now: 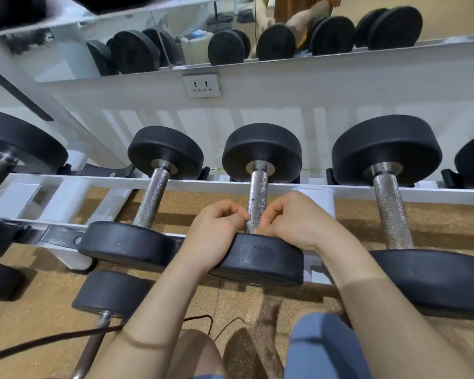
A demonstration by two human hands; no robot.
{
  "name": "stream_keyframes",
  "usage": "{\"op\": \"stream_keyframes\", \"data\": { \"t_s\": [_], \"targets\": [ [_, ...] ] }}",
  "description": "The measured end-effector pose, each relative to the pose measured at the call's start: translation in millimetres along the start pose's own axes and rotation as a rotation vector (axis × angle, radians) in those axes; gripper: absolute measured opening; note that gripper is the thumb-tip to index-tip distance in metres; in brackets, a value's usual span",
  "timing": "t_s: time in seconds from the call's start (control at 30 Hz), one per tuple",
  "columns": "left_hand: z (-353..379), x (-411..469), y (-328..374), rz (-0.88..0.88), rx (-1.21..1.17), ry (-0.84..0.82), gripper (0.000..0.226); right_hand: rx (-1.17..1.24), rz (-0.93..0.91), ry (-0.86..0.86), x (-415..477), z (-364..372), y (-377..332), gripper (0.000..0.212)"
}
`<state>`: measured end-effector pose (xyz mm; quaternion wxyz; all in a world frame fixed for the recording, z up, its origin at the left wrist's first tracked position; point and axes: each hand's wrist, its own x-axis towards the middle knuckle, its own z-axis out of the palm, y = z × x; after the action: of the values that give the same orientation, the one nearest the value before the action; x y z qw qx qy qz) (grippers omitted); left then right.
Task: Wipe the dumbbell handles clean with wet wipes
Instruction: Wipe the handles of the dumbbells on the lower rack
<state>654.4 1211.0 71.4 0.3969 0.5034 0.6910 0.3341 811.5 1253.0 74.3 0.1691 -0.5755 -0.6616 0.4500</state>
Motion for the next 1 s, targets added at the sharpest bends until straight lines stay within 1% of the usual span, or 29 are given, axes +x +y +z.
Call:
{"op": "stream_keyframes", "data": {
  "t_s": [0.07,0.13,0.17,0.2,0.23,0.3,0.4,0.43,0.47,0.53,0.57,0.6,0.67,0.73,0.77,0.8,0.83,0.87,0.9,0.93,1.0],
  "targets": [
    [-1,-1,-1,0.0,0.005,0.009,0.018,-0.033,0.007,0.183,16,0,-7,0.011],
    [-1,-1,-1,-0.004,0.0,0.025,0.018,0.058,-0.045,0.42,38,2,-14,0.014],
    [-1,-1,-1,-0.006,-0.005,0.035,0.017,0.11,-0.087,0.502,46,4,-17,0.014],
    [0,-1,-1,-0.008,-0.011,0.046,0.017,0.165,-0.123,0.534,49,6,-18,0.013],
    [0,-1,-1,-0.009,-0.015,0.052,0.018,0.22,-0.146,0.525,49,9,-16,0.014],
    [0,0,-2,-0.016,-0.017,0.057,0.018,0.26,-0.163,0.431,32,13,-5,0.018],
    [0,1,-2,-0.041,-0.002,0.027,0.022,0.123,-0.169,0.153,8,10,7,0.014],
    [0,2,-2,-0.05,0.001,0.011,0.022,0.1,-0.174,0.14,11,9,6,0.013],
    [-1,2,-1,-0.052,0.003,-0.003,0.023,0.103,-0.185,0.199,18,8,3,0.011],
    [0,1,-2,-0.042,-0.001,-0.002,0.024,0.087,-0.209,0.387,37,5,-6,0.009],
    [1,-1,-3,-0.016,0.001,0.02,0.025,0.039,-0.229,0.448,44,6,-10,0.011],
    [2,-6,-5,0.028,0.019,0.049,0.026,-0.011,-0.241,0.45,46,7,-10,0.012],
    [4,-22,-10,0.156,0.075,0.111,0.031,-0.061,-0.26,0.328,35,8,-7,0.007],
    [8,-41,-14,0.283,0.112,0.161,0.04,-0.059,-0.23,0.125,12,4,-3,0.006],
    [10,-47,-16,0.295,0.124,0.179,0.045,-0.027,-0.203,0.02,3,1,-1,0.006],
    [10,-51,-17,0.25,0.119,0.181,0.052,-0.013,-0.183,-0.062,-1,-1,0,0.005],
    [9,-53,-17,0.166,0.106,0.167,0.064,-0.05,-0.179,-0.094,0,-3,-2,0.005],
    [7,-53,-17,0.065,0.085,0.141,0.075,-0.121,-0.186,-0.053,5,-3,-7,0.004],
    [4,-52,-16,-0.02,0.075,0.112,0.083,-0.18,-0.206,0.05,13,-2,-11,0.004],
    [2,-51,-15,-0.071,0.085,0.087,0.088,-0.211,-0.222,0.169,23,0,-15,0.004],
    [-3,-49,-13,-0.107,0.155,0.052,0.096,-0.228,-0.26,0.356,38,6,-21,0.007]
  ]
}}
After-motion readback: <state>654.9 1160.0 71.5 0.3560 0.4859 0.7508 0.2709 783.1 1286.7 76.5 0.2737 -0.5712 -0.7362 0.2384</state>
